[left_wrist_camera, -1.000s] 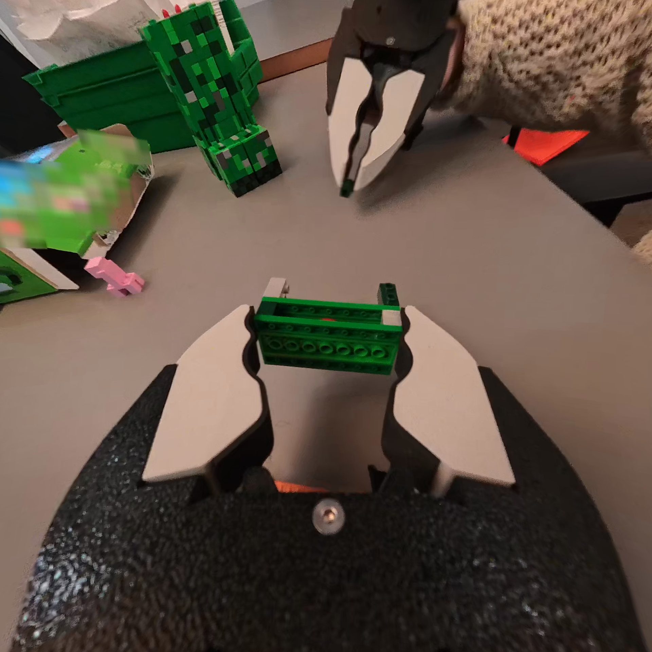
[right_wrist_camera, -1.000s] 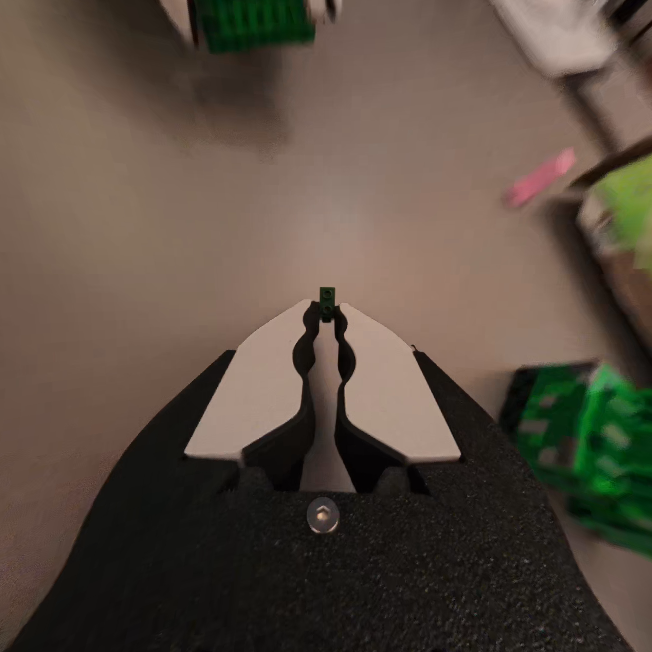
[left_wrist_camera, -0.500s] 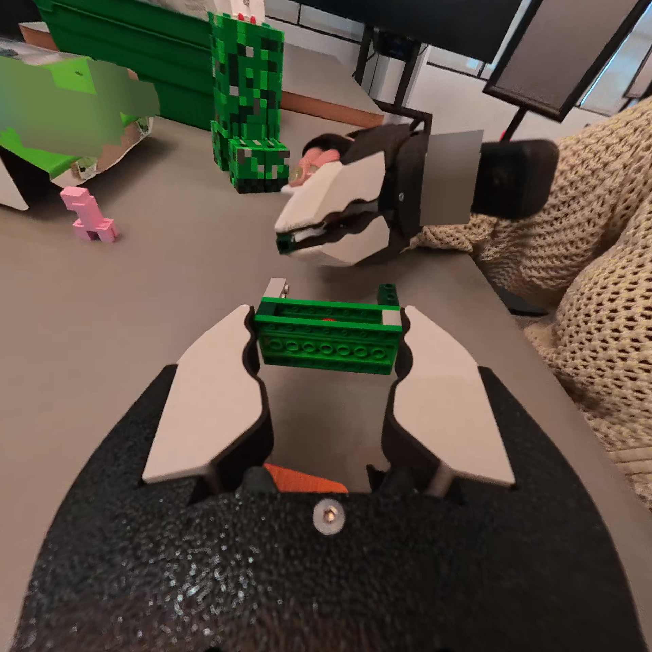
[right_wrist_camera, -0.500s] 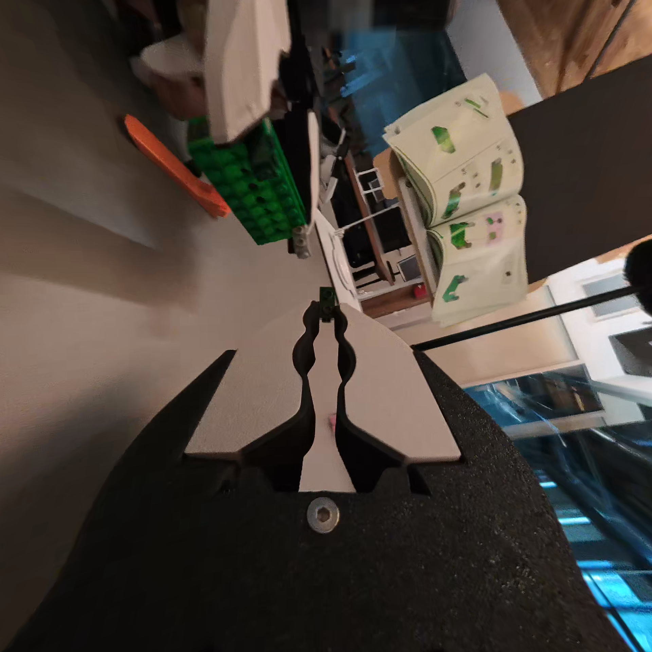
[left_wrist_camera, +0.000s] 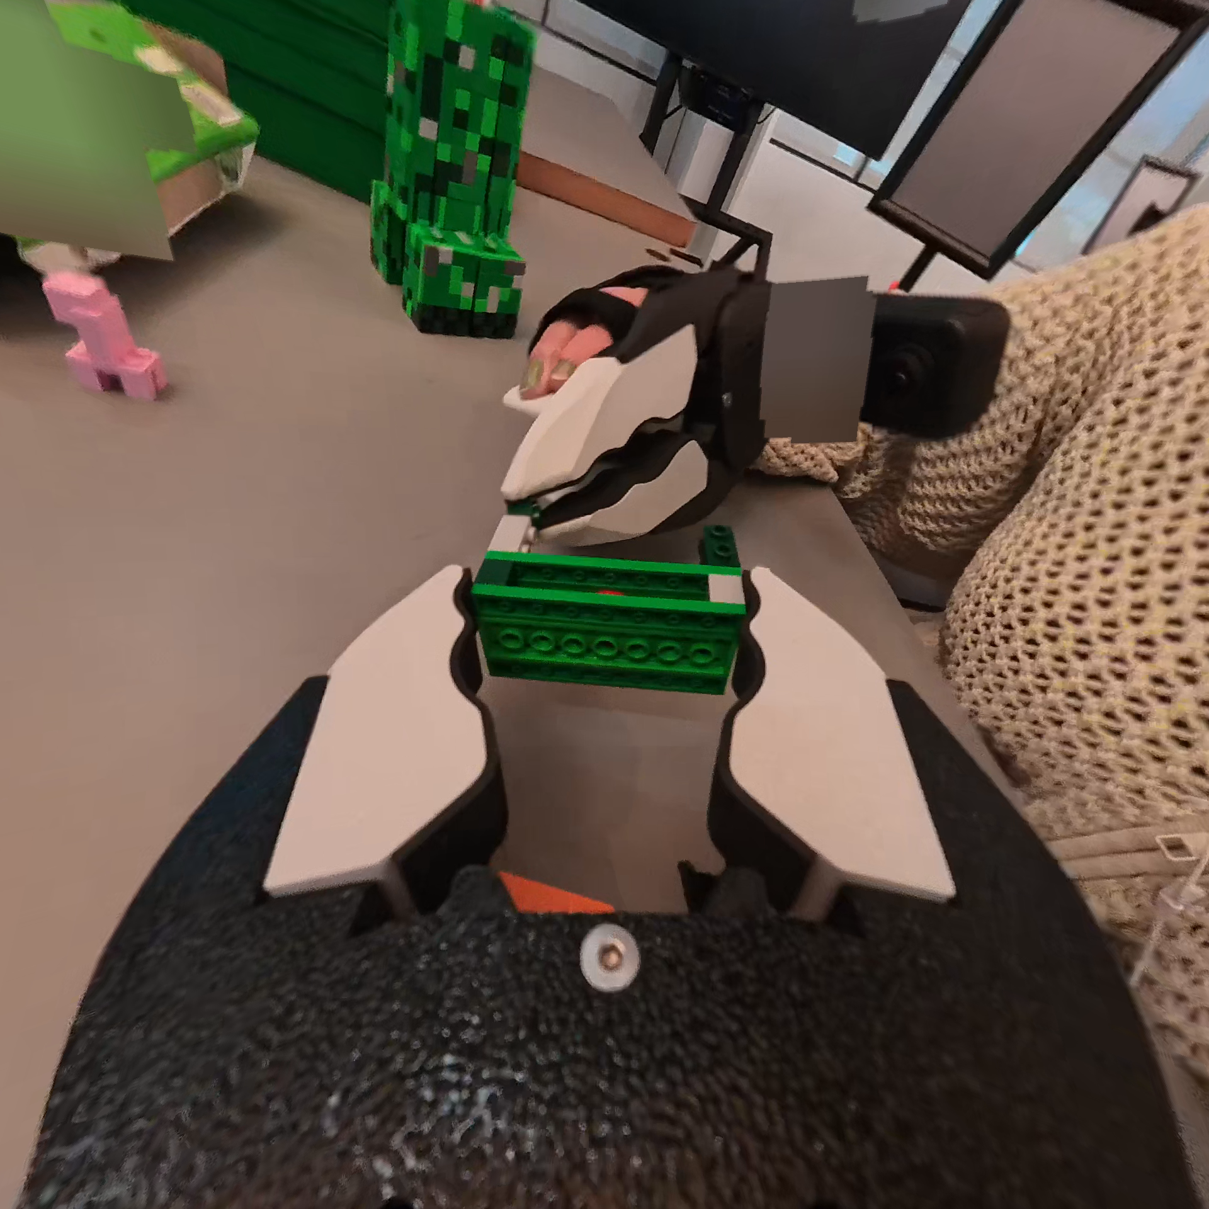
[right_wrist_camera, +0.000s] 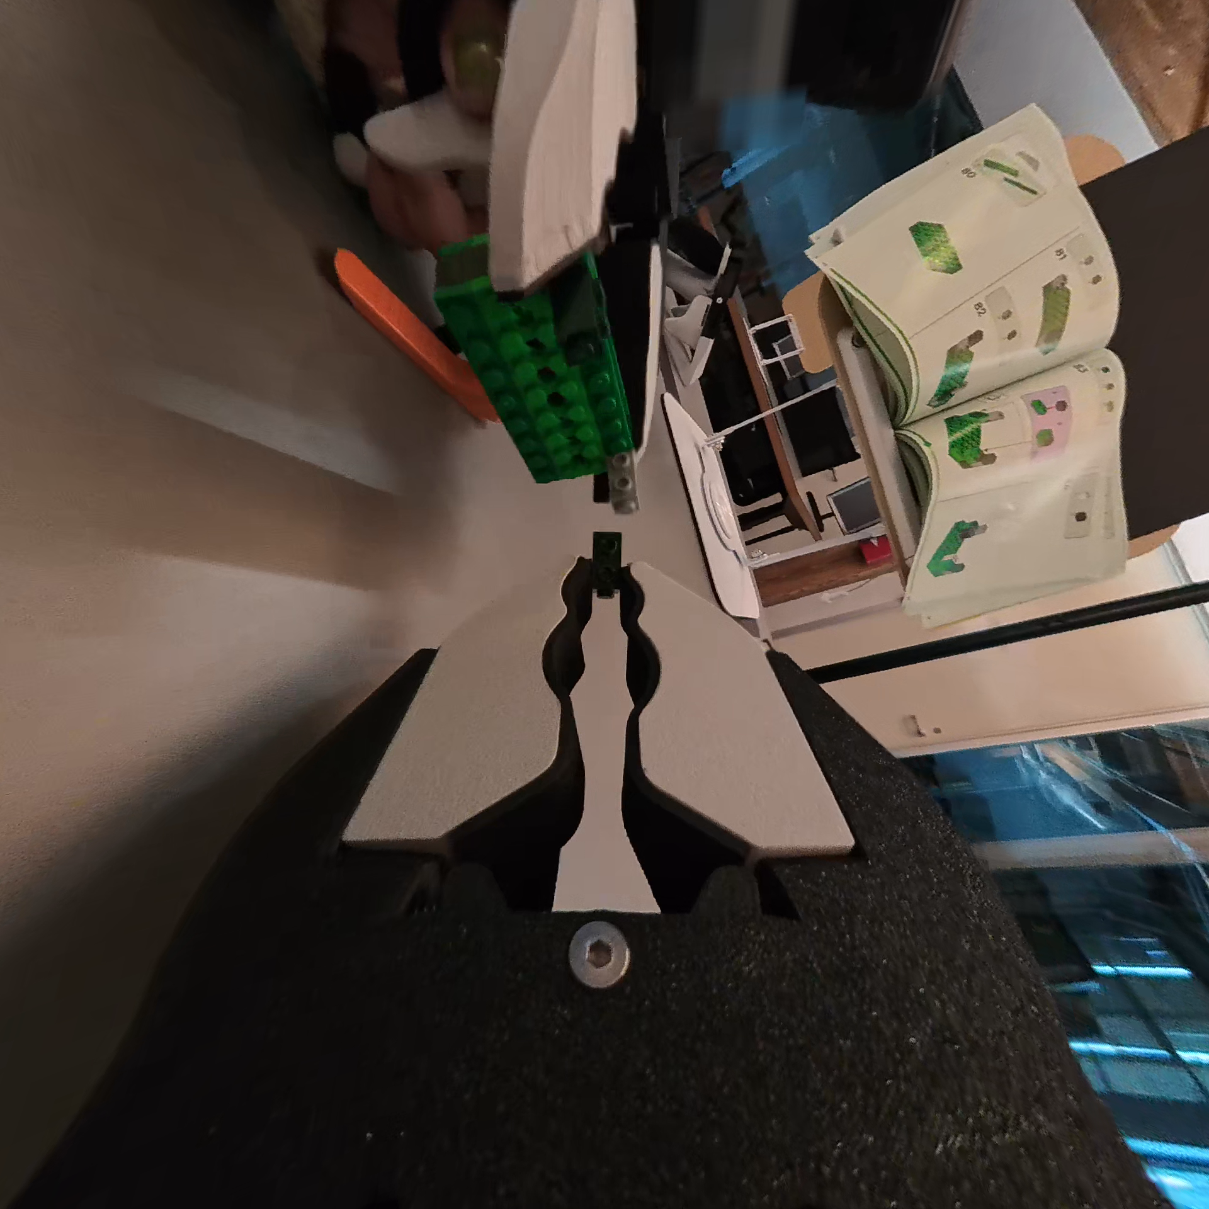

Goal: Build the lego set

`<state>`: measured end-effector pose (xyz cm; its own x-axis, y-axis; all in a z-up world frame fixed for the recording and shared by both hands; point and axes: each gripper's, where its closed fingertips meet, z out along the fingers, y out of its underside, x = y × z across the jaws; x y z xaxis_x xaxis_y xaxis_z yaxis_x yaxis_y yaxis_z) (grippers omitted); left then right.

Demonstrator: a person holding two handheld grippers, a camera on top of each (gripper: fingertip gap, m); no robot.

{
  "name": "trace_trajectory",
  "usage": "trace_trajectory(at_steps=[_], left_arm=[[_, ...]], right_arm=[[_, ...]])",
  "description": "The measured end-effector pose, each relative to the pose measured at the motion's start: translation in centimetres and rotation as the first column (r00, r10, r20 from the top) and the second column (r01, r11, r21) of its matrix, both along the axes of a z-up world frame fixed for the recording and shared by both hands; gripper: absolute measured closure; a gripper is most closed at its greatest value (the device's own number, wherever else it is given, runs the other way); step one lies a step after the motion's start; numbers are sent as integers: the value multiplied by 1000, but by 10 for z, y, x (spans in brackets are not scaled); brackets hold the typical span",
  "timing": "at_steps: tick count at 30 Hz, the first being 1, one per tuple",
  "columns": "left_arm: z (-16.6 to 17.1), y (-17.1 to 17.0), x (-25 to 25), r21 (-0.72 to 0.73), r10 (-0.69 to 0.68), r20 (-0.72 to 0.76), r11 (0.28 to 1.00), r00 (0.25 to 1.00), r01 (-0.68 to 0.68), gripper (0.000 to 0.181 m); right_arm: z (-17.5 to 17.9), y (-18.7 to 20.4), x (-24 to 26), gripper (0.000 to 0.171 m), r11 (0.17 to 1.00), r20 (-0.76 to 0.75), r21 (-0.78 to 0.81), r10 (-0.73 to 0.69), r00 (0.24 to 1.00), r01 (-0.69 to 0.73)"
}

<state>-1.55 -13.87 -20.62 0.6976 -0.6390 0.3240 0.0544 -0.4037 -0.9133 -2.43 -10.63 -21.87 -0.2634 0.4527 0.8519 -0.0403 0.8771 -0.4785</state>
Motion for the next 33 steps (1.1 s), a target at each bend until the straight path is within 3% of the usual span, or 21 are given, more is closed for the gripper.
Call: trace_trajectory(at_steps=[3,6,11,16,33], left_arm=[[6,-2,2,163,20,-147,987,989,4,106],[6,-2,3,313,84,-351,949,933,33,106],[-8,-2,10,384,126,-555,915,822,120,105],[-12,-3,13,367,100,-574,919,813,147,105],[-14,-2,17,345,76,-567,926,820,153,106]], right_arm=[[1,-1,4,163,997,55,-74,16,998,-12],[0,-5,13,163,981,150,-188,71,986,-42],[4,-9,21,164,936,247,-350,122,961,-28],[1,-14,25,164,930,317,-367,135,939,-10],[2,-16,26,164,946,283,-325,104,954,-7]])
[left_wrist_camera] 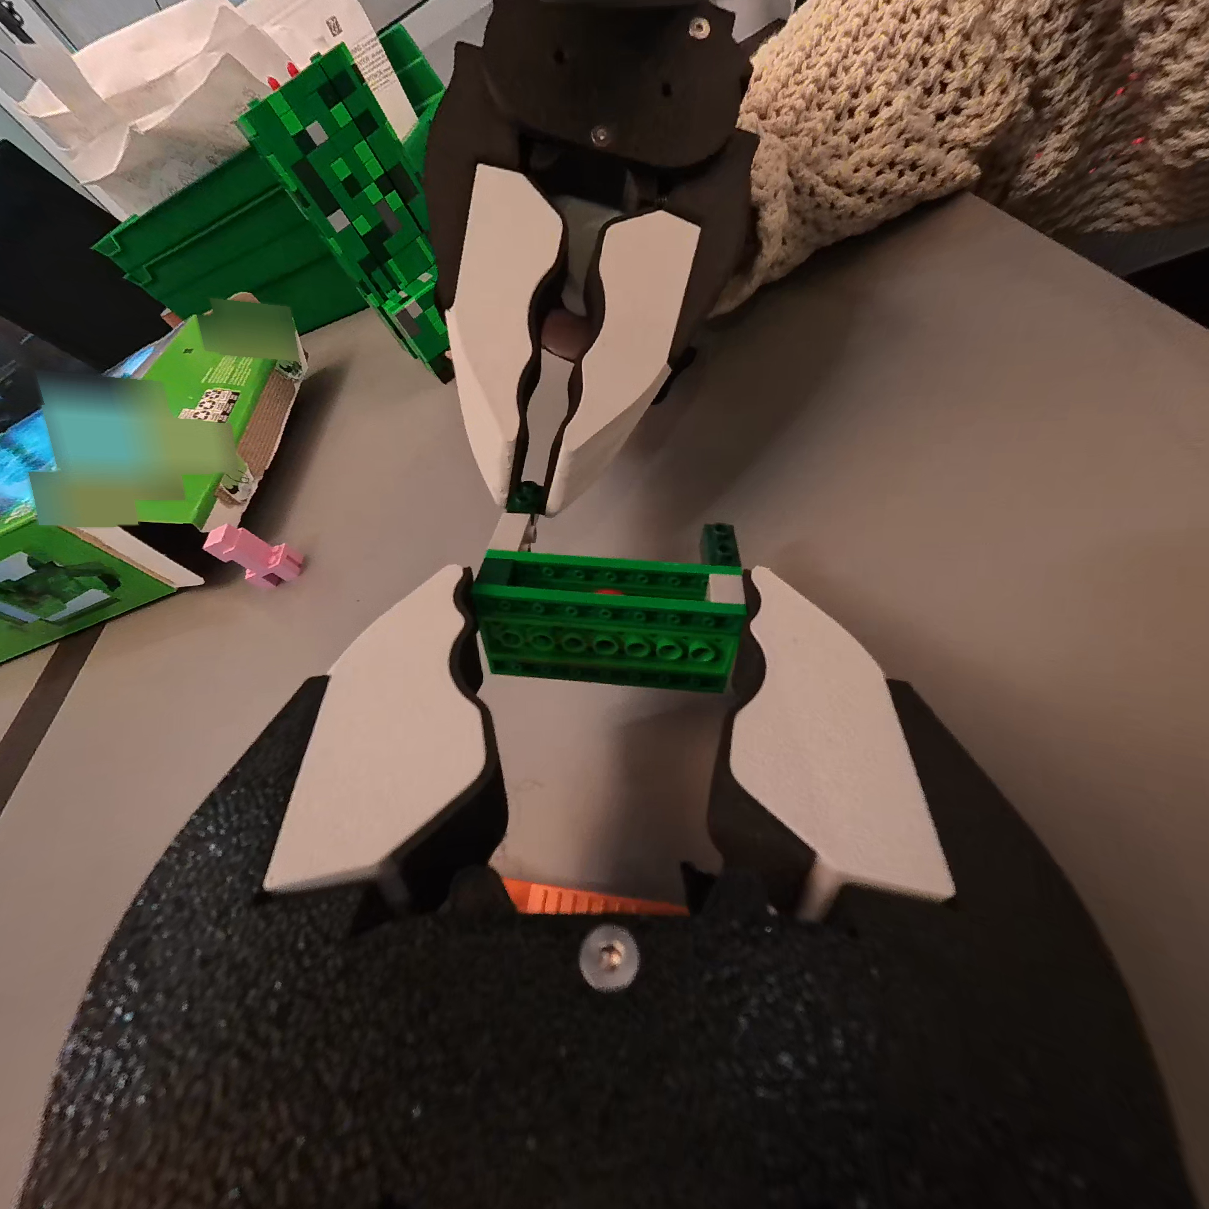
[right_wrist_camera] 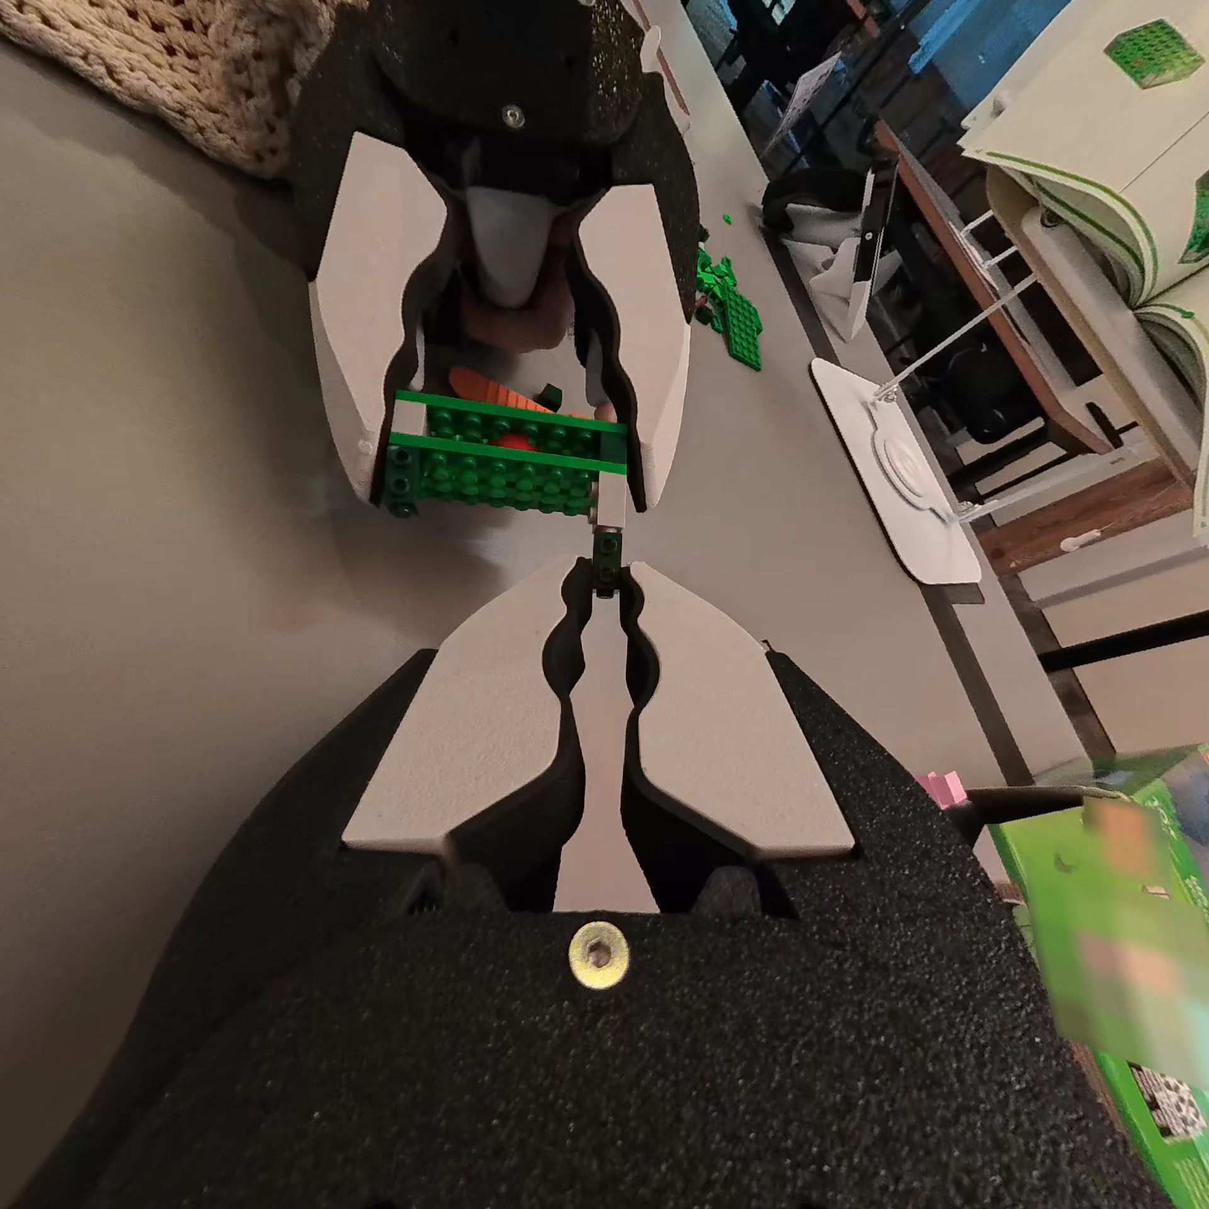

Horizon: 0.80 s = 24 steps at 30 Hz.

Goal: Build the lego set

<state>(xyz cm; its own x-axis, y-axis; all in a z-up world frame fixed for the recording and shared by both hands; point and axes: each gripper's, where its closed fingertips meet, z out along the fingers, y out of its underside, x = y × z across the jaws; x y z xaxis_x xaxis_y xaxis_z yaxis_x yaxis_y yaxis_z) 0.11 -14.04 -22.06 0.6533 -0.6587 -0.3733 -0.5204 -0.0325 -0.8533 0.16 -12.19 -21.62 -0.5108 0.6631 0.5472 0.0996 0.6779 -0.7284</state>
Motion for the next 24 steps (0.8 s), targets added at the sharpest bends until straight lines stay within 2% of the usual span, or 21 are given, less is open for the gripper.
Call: trace_trajectory(at_steps=[11,17,24], left_arm=[[-1,-1,2,6,-16,-17,1000,1000,16,106],[-4,-1,2,3,-7,-40,1000,999,8,106],[-15,2,-1,-28,29,-158,999,987,-34,106]], right_arm=[[3,-4,4,164,995,27,-95,35,999,-32],[1,-3,3,164,997,35,-70,18,999,-15],[-8,2,2,164,997,74,55,-48,996,44]])
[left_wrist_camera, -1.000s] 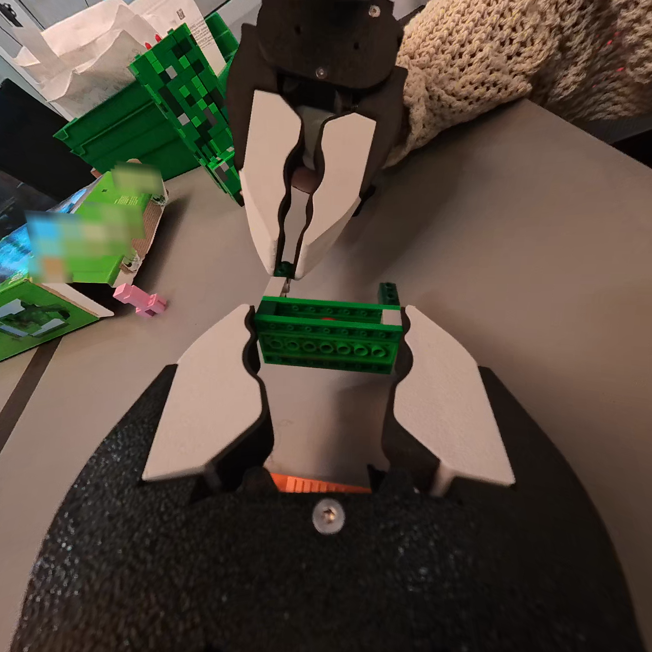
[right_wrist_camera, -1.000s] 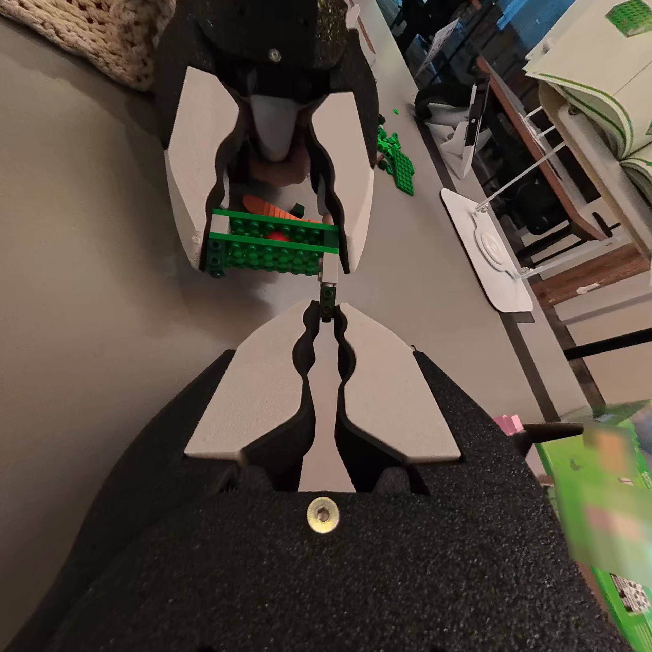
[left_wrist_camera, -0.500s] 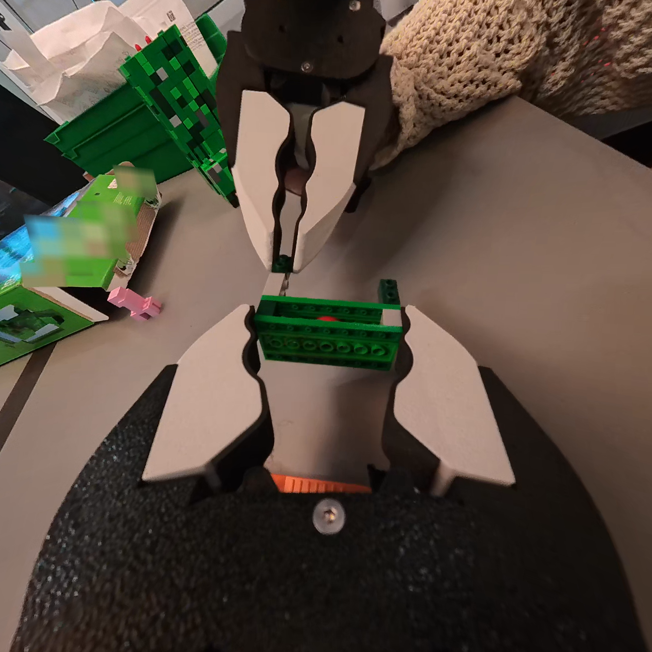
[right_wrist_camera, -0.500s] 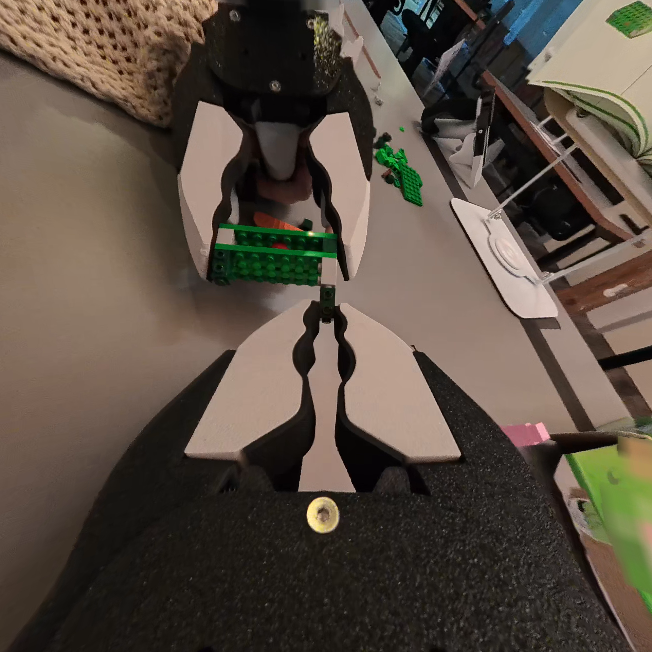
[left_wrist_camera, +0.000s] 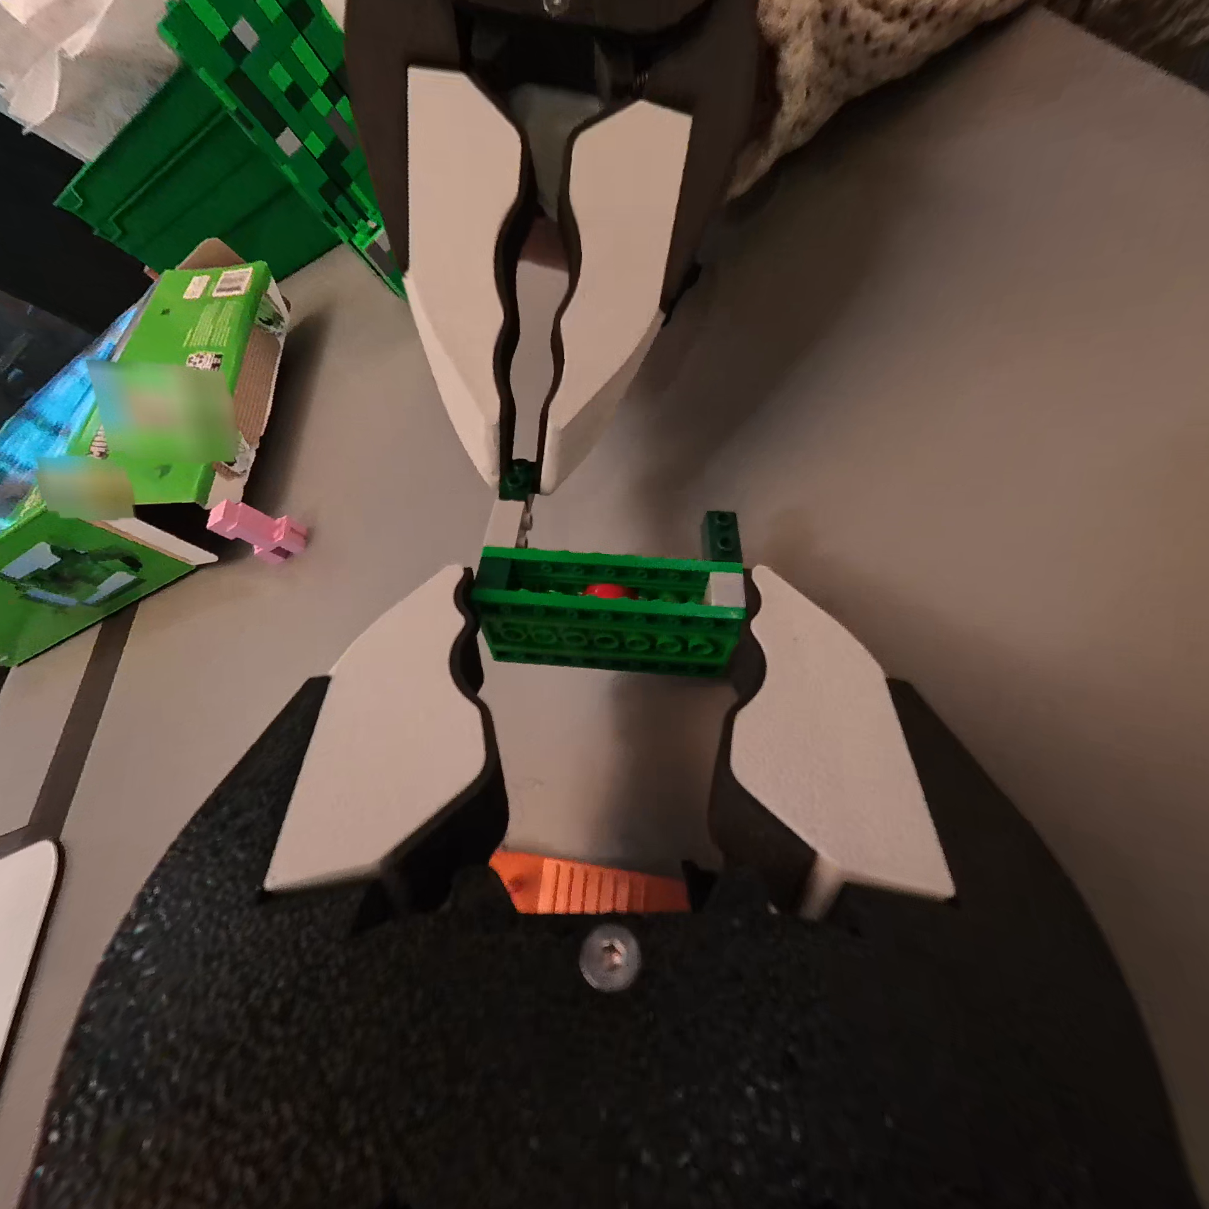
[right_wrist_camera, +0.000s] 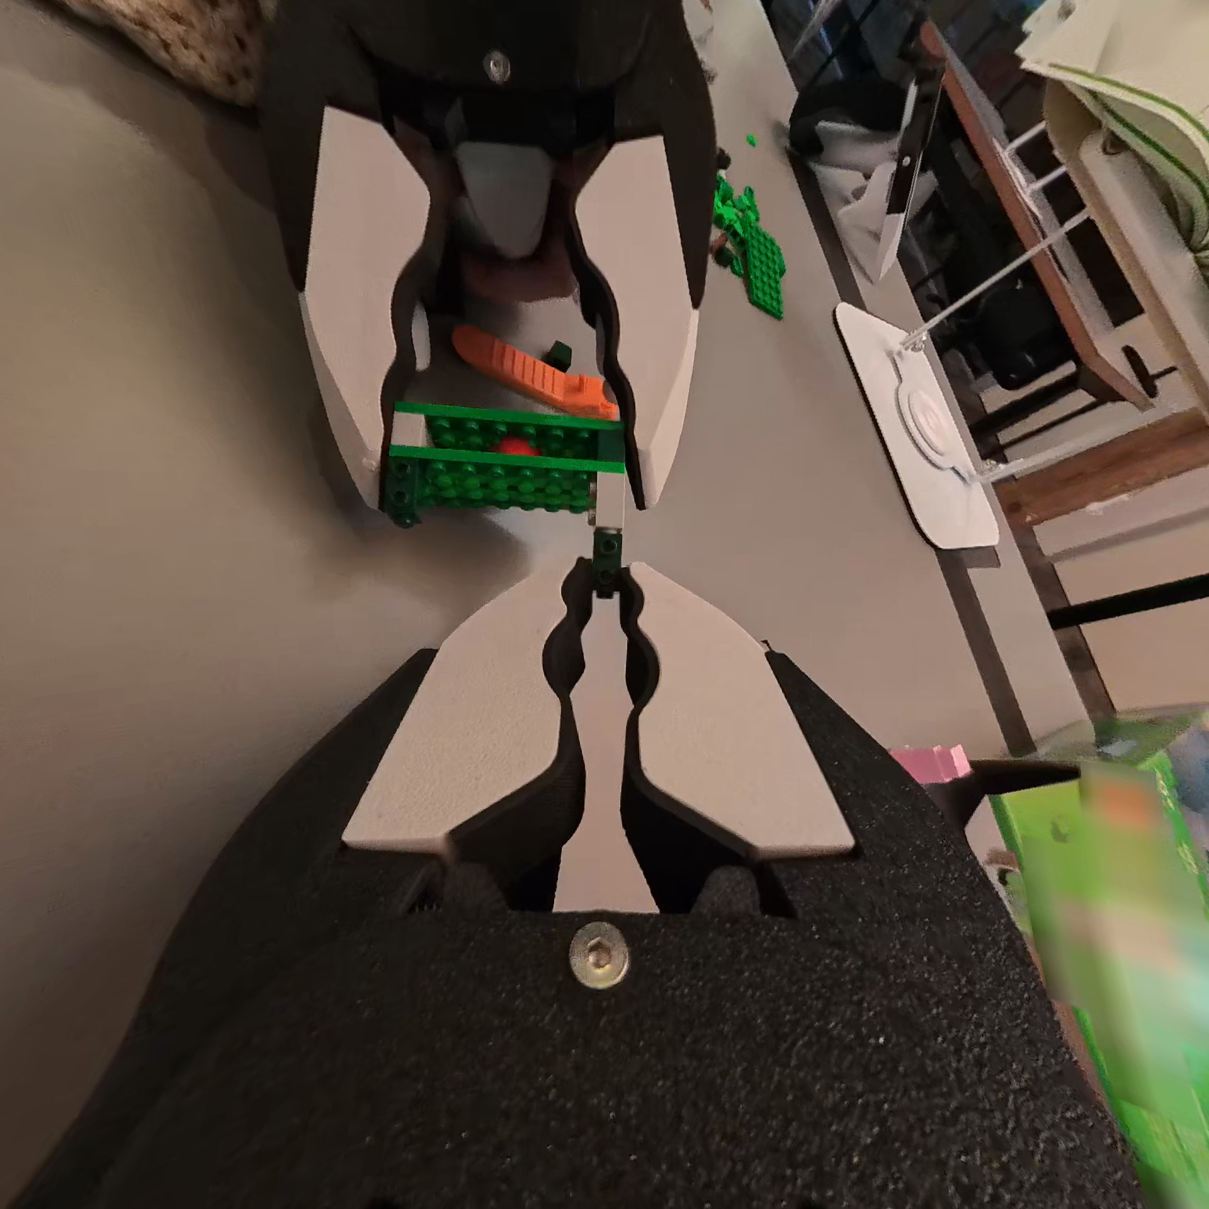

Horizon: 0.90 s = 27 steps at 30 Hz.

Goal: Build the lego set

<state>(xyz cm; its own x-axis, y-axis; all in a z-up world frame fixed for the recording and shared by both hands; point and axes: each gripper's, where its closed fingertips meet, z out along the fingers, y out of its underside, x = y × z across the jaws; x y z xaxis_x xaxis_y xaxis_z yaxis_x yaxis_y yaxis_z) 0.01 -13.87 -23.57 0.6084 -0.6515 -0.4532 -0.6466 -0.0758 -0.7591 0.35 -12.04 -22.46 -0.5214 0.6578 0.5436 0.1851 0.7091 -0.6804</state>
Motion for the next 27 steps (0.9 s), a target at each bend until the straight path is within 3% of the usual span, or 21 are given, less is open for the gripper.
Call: trace_trajectory(at_steps=[9,27], left_arm=[[-6,0,1,-58,9,-17,998,1000,-10,106],[24,-7,14,27,-80,299,997,951,76,106]], right_arm=[[-6,1,-1,164,999,32,28,-24,999,23],[27,-9,2,164,951,-148,-278,95,984,-134]])
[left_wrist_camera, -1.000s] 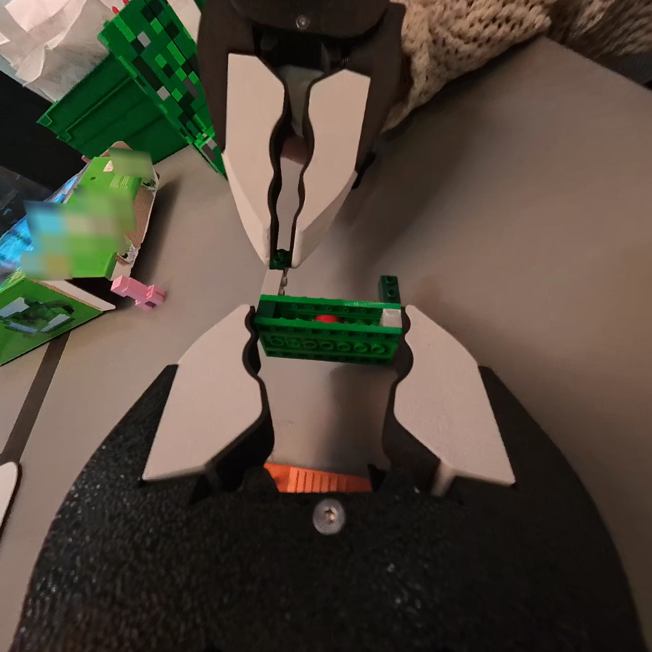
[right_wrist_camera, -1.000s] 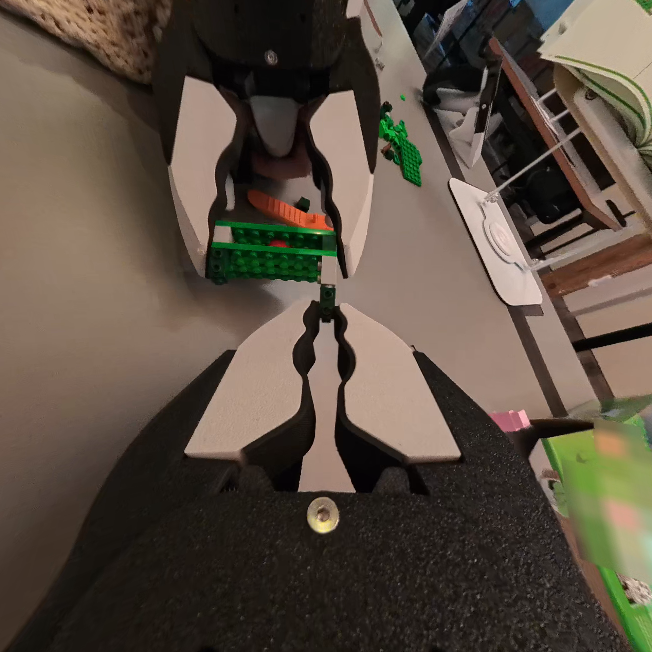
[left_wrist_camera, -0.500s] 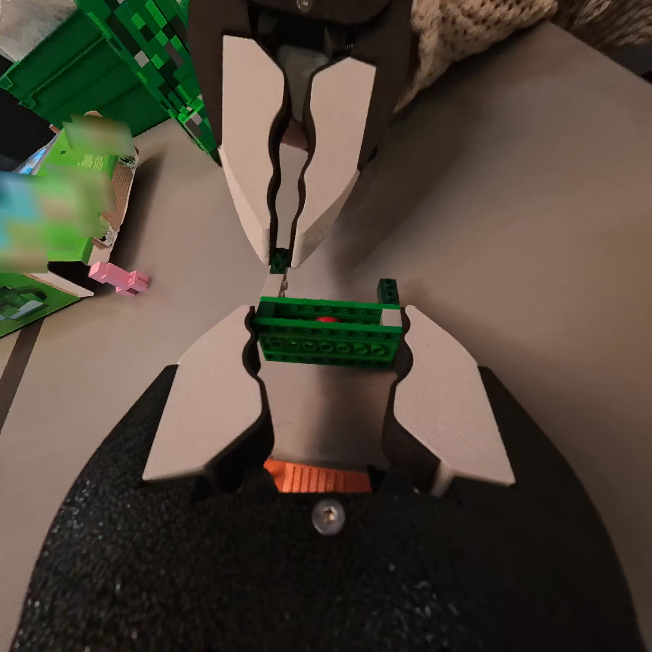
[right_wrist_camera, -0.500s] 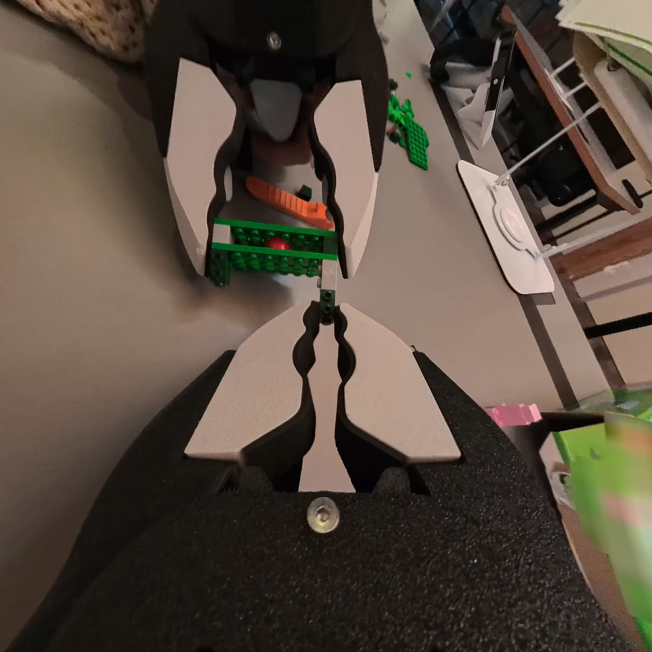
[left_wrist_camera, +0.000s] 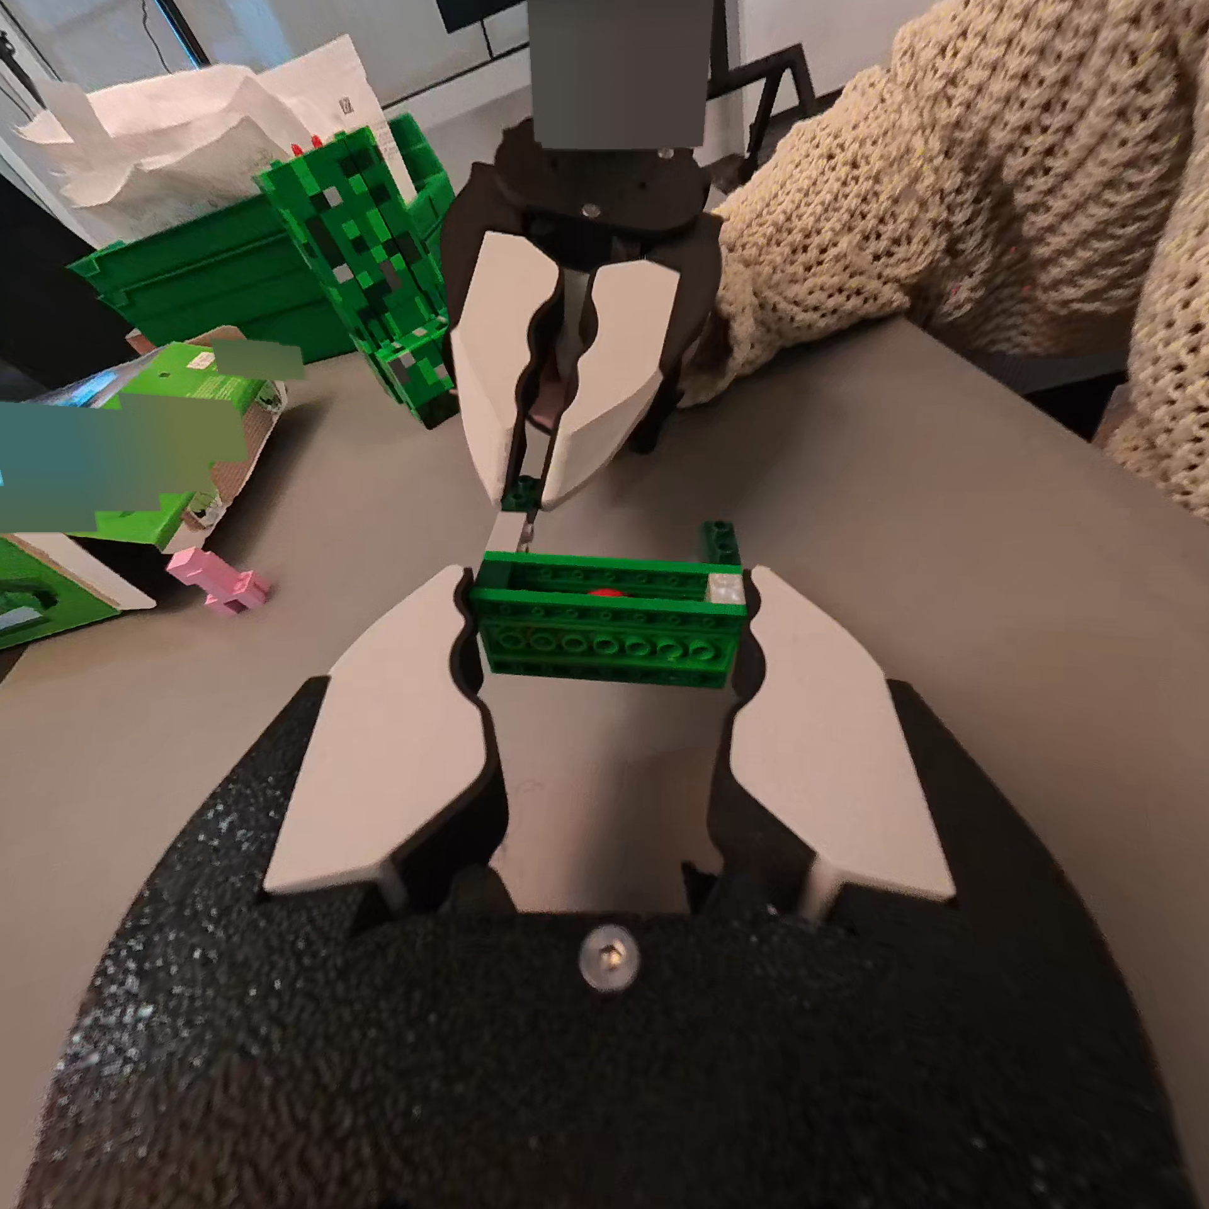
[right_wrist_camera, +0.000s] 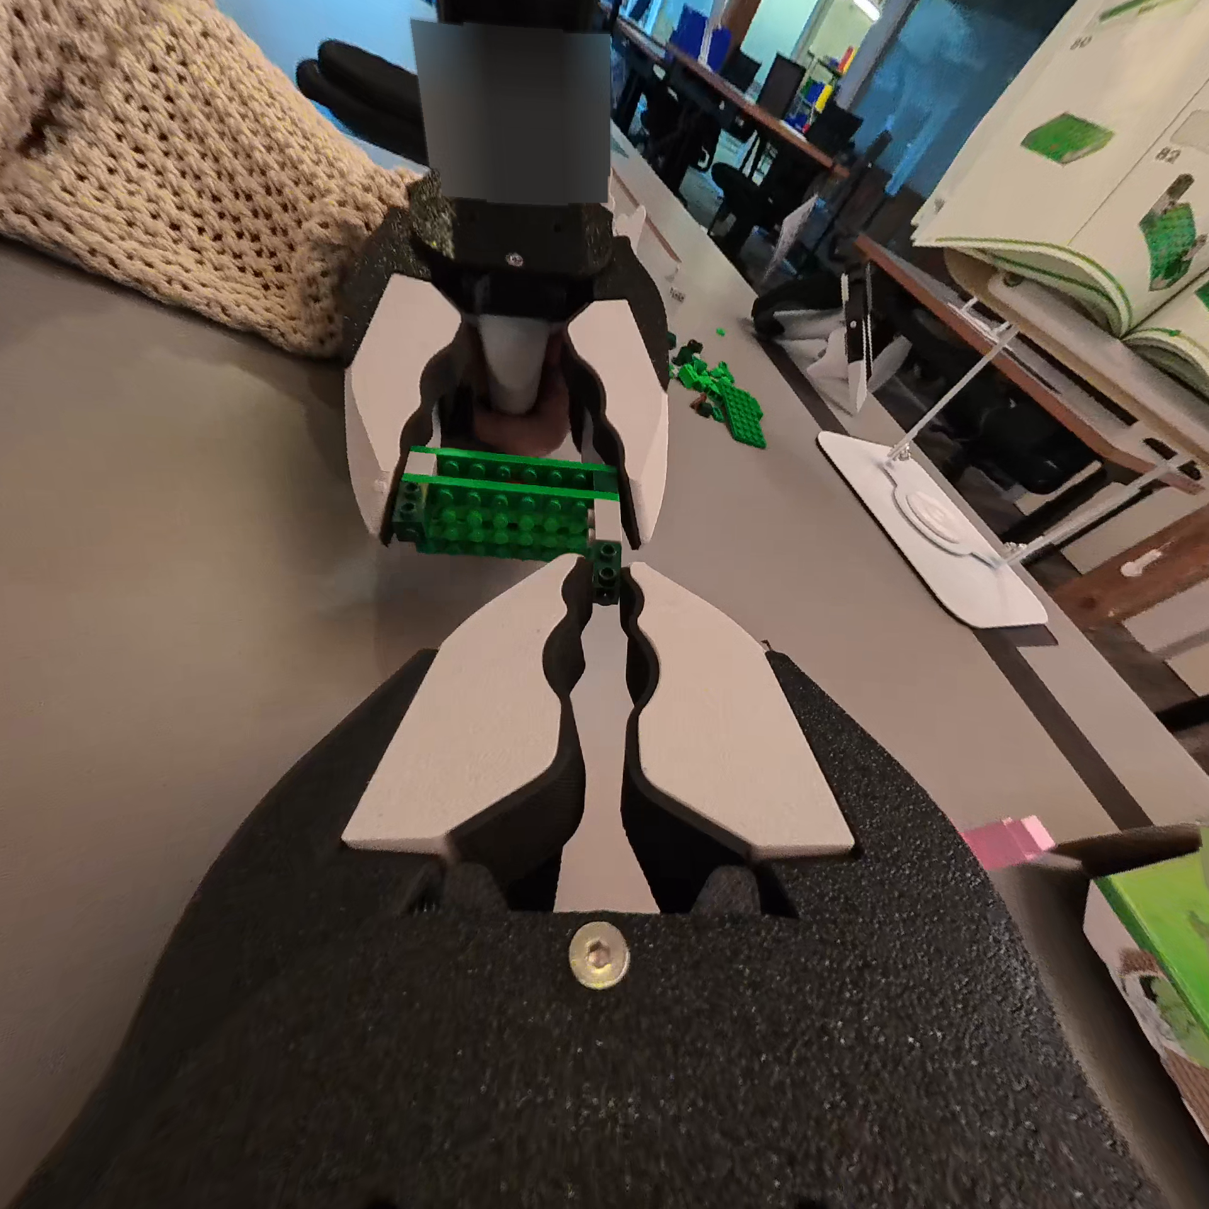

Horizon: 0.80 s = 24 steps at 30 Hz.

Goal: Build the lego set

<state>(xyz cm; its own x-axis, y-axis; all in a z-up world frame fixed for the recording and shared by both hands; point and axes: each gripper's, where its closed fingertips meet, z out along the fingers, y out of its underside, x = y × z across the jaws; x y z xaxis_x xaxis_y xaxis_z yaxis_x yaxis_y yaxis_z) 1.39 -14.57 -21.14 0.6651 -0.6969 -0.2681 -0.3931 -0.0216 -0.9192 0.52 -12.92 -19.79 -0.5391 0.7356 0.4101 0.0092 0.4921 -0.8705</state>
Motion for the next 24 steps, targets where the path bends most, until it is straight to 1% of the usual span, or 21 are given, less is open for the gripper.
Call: trace_trajectory(at_steps=[9,13,19,24], left_arm=[[2,-3,5,-2,-25,36,1000,999,25,106],[-2,-3,6,-6,-25,6,1000,1000,26,106],[-3,-3,9,-8,-34,-4,999,999,34,106],[0,-4,9,-7,-45,23,999,999,45,106]], right_arm=[[4,-3,3,164,1000,-21,23,22,1000,-22],[3,-4,5,164,998,-18,52,30,999,-29],[6,-6,7,163,998,-28,37,54,998,-53],[7,-6,7,163,998,-27,18,59,998,-59]])
